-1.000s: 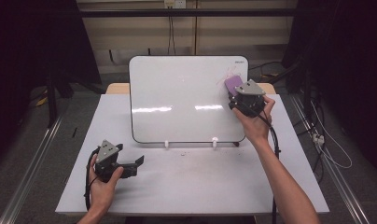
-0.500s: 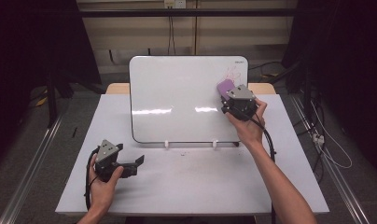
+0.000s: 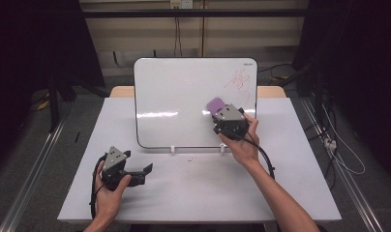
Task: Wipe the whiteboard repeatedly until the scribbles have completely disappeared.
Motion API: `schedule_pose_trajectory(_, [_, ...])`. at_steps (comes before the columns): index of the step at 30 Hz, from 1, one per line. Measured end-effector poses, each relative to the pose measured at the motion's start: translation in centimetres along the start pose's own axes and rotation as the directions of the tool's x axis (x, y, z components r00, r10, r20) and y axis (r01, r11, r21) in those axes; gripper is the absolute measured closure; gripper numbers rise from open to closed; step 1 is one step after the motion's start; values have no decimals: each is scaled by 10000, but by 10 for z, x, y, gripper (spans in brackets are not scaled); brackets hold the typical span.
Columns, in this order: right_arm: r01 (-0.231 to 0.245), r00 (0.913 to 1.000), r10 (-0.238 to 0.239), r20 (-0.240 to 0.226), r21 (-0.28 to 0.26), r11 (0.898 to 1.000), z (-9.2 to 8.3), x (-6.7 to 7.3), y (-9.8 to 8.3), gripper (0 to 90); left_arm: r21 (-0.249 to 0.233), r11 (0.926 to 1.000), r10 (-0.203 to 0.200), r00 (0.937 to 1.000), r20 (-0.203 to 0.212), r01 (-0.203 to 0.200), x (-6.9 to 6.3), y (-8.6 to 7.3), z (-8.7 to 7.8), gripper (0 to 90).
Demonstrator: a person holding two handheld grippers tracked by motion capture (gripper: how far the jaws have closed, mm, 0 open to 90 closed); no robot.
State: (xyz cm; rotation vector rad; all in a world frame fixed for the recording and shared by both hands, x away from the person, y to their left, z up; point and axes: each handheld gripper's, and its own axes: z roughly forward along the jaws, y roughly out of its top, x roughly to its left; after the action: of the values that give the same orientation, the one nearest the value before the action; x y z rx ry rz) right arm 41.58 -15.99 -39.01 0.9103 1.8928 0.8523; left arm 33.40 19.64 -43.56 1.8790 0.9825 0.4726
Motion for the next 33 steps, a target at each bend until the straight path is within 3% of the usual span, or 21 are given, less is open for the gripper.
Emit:
schedule_pose_trajectory(5, [-96,9999,96,-53,-38,9999,1,-6,3,419,19,10000,-5,10000,-49,5,2,0,0,59])
schedule_pose_trajectory(12, [-568,9982,570,207,-116,9983,6,-27,15,419,6,10000,-57,9999,-112,57,5,-1,-1,59])
schedule_pose_trajectory(22, [-1507,9841,1520,914,-214,9883,11,-71,28,419,-60,9999,-81,9999,-145,80,6,0,-2,60])
schedule_pose_trajectory(33, [-1595,9739,1598,1611,-147,9871,4,-99,25,419,-145,9998,-143,9997,-197,140,9,1,-4,59])
